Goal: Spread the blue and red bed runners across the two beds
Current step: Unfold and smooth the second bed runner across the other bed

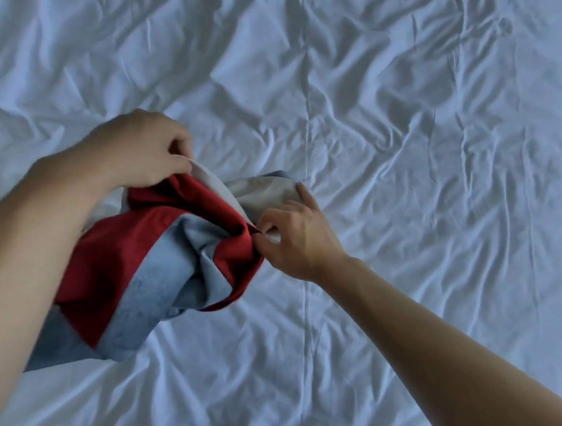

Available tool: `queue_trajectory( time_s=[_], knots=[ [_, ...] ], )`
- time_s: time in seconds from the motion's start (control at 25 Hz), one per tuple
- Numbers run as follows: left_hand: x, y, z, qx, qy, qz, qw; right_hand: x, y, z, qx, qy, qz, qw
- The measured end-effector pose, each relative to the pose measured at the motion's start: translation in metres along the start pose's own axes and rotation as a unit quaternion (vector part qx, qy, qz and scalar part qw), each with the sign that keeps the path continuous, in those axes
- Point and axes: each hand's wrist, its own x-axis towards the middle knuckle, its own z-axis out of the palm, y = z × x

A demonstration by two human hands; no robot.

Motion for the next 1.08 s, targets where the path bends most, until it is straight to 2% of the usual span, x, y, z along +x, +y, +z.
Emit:
queue_trajectory(
  time_s=[0.12, 0.2, 0.32, 0.44, 0.48, 0.52, 0.6, 0.72, 0.76, 0.84, 0.92, 1.08],
  knots=[
    [-0.009, -0.012, -0.01, -0.019, 0.004, -0.029, 0.999, 0.014, -0.013, -0.002, 0.0, 0.057, 0.015, 0.998],
    [-0.004, 0.011, 0.002, -0.037, -0.013, 0.039, 0.998, 0.021, -0.02, -0.004, -0.016, 0.085, 0.019, 0.996],
    [0.004, 0.057, 0.019, 0.008, -0.074, 0.139, 0.987, 0.018, -0.016, -0.008, -0.02, 0.101, 0.016, 0.995],
    [0.013, 0.07, 0.022, -0.054, -0.117, 0.112, 0.985, 0.008, -0.009, -0.007, -0.014, 0.125, 0.007, 0.992],
    [0.015, 0.072, 0.024, -0.042, -0.133, 0.124, 0.983, 0.007, -0.008, -0.004, 0.0, 0.15, 0.0, 0.989],
    [0.016, 0.074, 0.027, 0.015, -0.157, 0.153, 0.976, 0.008, -0.005, -0.002, 0.019, 0.172, -0.005, 0.985],
    [0.017, 0.073, 0.036, 0.119, -0.192, 0.174, 0.959, 0.007, 0.007, 0.004, 0.014, 0.151, -0.014, 0.988],
    [0.022, 0.055, 0.039, 0.123, -0.122, 0.147, 0.974, 0.0, 0.03, 0.013, -0.098, -0.007, -0.038, 0.994],
    [0.021, 0.049, 0.039, 0.114, -0.095, 0.147, 0.978, -0.003, 0.036, 0.016, -0.131, -0.022, -0.046, 0.99],
    [0.017, 0.04, 0.039, 0.088, -0.058, 0.149, 0.983, -0.005, 0.042, 0.02, -0.139, 0.022, -0.047, 0.989],
    [0.012, 0.032, 0.034, 0.077, -0.025, 0.144, 0.986, -0.003, 0.047, 0.014, -0.102, 0.081, -0.008, 0.991],
    [0.012, 0.008, 0.017, 0.08, -0.01, 0.06, 0.995, -0.012, 0.075, -0.013, -0.063, 0.13, 0.051, 0.988]
  ],
)
